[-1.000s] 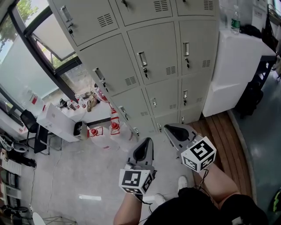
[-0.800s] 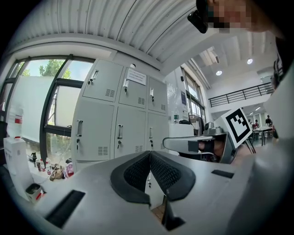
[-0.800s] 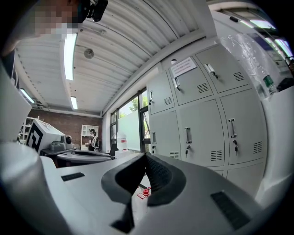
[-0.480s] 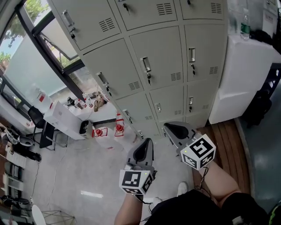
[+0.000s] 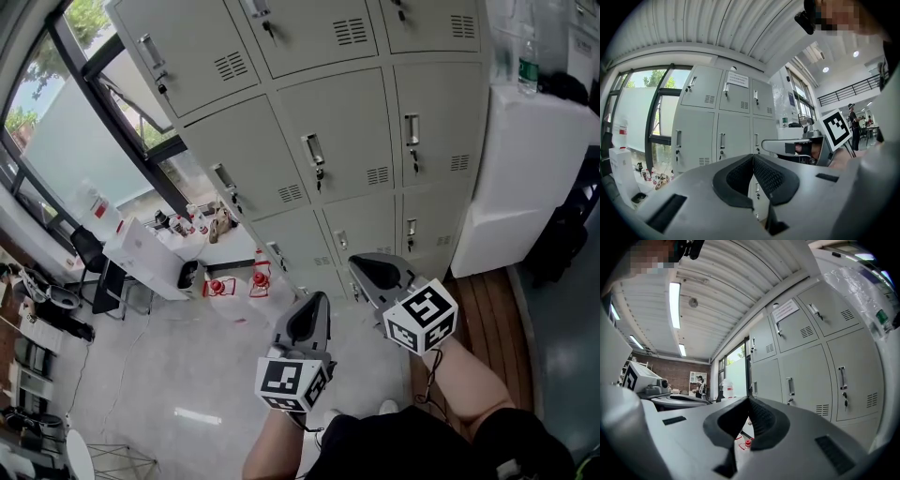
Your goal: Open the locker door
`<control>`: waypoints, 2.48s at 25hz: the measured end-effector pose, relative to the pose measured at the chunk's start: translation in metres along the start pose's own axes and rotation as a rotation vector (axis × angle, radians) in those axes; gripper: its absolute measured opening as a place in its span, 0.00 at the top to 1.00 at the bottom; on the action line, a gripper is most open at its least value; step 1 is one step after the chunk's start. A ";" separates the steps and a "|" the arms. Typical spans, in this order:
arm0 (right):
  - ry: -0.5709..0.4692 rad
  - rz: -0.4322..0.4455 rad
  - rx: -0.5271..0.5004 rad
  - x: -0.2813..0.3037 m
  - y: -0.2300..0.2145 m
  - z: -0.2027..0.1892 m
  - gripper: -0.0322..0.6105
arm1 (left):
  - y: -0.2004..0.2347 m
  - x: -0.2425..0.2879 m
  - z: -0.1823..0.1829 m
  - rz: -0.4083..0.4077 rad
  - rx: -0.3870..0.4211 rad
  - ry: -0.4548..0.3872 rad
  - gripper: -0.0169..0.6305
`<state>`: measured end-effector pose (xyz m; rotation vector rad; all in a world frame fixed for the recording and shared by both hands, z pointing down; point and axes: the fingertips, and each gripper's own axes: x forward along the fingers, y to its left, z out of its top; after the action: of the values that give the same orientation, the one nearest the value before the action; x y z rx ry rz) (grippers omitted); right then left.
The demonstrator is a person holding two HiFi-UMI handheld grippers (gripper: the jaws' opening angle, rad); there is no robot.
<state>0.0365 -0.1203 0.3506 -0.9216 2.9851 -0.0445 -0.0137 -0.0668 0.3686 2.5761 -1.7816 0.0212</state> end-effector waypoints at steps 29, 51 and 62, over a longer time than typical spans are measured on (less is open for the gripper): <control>0.037 -0.188 0.013 0.173 -0.109 -0.002 0.87 | 0.140 0.134 -0.003 -0.156 -0.024 -0.004 0.95; 0.067 -0.511 0.011 0.276 -0.196 -0.014 0.87 | 0.233 0.215 -0.015 -0.389 -0.049 0.006 0.95; 0.098 -0.588 -0.010 0.295 -0.214 -0.020 0.66 | 0.245 0.222 -0.023 -0.445 -0.065 0.009 0.95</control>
<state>-0.0870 -0.4627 0.3748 -1.8035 2.6770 -0.0822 -0.1644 -0.3601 0.3953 2.8487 -1.1475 -0.0274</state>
